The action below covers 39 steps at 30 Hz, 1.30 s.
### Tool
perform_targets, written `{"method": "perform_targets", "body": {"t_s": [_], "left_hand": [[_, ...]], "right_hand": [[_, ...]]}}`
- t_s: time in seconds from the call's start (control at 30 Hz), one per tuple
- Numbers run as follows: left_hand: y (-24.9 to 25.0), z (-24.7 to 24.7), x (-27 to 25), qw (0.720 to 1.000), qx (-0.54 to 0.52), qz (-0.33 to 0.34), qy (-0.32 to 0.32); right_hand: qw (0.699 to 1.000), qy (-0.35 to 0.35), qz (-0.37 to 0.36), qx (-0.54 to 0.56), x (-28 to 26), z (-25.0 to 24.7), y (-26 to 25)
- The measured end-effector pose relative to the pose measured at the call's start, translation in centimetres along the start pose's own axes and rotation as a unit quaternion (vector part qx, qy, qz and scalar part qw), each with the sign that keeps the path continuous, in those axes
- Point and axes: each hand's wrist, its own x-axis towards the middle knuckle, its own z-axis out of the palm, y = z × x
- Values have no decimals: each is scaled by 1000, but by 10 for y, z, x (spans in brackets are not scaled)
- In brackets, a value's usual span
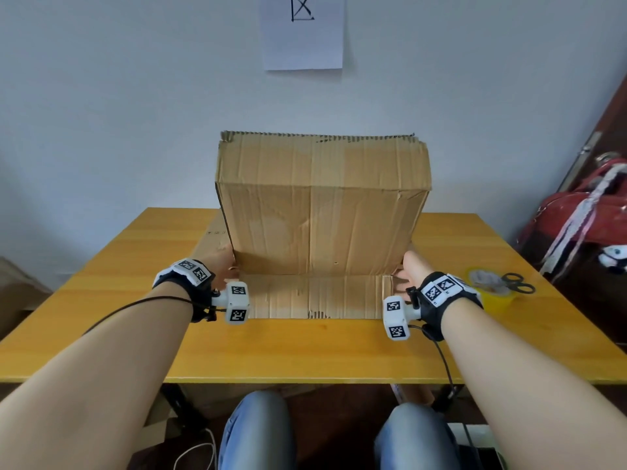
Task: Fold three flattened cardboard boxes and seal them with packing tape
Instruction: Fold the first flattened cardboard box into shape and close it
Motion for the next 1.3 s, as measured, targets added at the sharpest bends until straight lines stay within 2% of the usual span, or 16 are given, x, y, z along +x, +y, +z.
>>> {"method": "perform_targets", "body": {"t_s": [0.1, 0.27, 0.33, 0.4, 0.47, 0.57, 0.67, 0.83, 0.9, 1.03, 1.17, 1.23, 1.3], "left_hand": [[0, -11, -4, 999, 25, 5, -45], [40, -14, -64, 996, -2, 89, -8], [65, -18, -82, 989, -48, 143, 5], [92, -20, -102, 973, -107, 206, 6], [117, -21, -117, 955, -124, 270, 19], [138, -20, -122, 928, -59, 368, 19], [145, -13, -116, 904, 72, 421, 13], [118, 7, -96, 897, 255, 361, 9], [109, 11, -88, 892, 275, 357, 19], [112, 19, -76, 897, 256, 359, 31], [123, 23, -68, 890, 298, 345, 25], [131, 25, -68, 881, 332, 334, 34], [141, 31, -69, 860, 393, 319, 62]], "right_hand": [[998, -8, 7, 62, -16, -4, 0], [982, 16, -70, 177, -40, -10, -17], [966, 31, -133, 219, -46, -16, -30], [946, 57, -223, 227, -56, -21, -47], [918, 89, -315, 223, -69, -24, -66], [887, 112, -402, 197, -86, -30, -98], [894, 101, -427, 90, -89, -29, -116], [921, 59, -379, -68, -72, -16, -94], [927, 67, -357, -97, -63, -14, -83], [936, 58, -332, -103, -45, -15, -82], [940, 60, -321, -101, -31, -14, -92], [940, 70, -320, -95, -27, -12, -94], [940, 76, -320, -86, -23, -10, -96]]}}
